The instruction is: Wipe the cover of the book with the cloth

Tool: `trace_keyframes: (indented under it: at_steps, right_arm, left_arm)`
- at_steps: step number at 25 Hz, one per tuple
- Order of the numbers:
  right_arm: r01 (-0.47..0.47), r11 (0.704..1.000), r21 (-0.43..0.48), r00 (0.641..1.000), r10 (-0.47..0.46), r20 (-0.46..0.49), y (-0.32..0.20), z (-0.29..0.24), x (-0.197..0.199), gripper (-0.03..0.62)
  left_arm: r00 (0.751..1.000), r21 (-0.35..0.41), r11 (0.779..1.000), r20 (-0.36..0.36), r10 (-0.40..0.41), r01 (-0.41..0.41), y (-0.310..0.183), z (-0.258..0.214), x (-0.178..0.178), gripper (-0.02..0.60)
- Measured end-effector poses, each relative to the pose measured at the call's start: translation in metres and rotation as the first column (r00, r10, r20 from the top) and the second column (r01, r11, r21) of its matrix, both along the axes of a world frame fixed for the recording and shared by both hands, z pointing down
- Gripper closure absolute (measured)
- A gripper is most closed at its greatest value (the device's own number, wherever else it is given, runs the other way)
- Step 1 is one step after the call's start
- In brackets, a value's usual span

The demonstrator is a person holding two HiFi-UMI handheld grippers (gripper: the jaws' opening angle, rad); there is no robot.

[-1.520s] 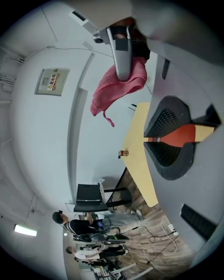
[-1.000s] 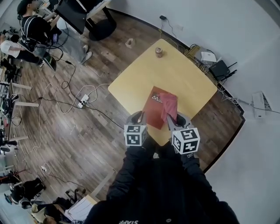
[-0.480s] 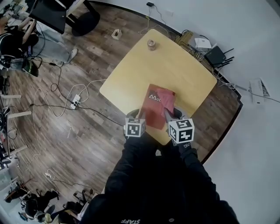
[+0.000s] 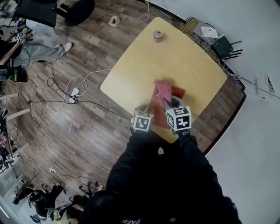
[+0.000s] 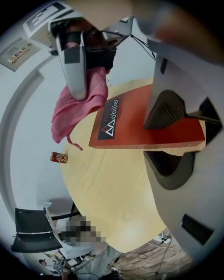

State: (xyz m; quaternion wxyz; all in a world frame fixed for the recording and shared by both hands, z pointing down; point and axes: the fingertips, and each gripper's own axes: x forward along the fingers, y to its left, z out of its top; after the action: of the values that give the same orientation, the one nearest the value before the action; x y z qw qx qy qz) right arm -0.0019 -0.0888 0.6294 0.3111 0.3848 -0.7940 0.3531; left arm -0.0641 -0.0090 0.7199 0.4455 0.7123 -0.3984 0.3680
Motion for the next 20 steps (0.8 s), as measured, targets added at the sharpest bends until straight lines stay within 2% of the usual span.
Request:
trace_keyframes:
  at_steps: [3, 9, 20]
  right_arm:
    - [-0.007, 1.0, -0.024, 1.0, 0.007, 0.004, -0.012, 0.014, -0.012, 0.495]
    - [-0.021, 0.996, -0.084, 1.0, 0.021, 0.002, -0.015, 0.045, -0.029, 0.496]
    - [-0.096, 0.987, -0.127, 0.995, 0.091, -0.044, 0.001, 0.069, -0.002, 0.494]
  left_arm:
    - [1.0, -0.006, 1.0, -0.02, 0.024, -0.024, -0.002, 0.001, 0.002, 0.436]
    - [0.999, -0.018, 1.0, -0.042, 0.02, -0.02, 0.002, 0.005, 0.001, 0.436]
    - [0.999, -0.022, 0.999, -0.045, 0.027, -0.028, 0.004, 0.006, -0.002, 0.436]
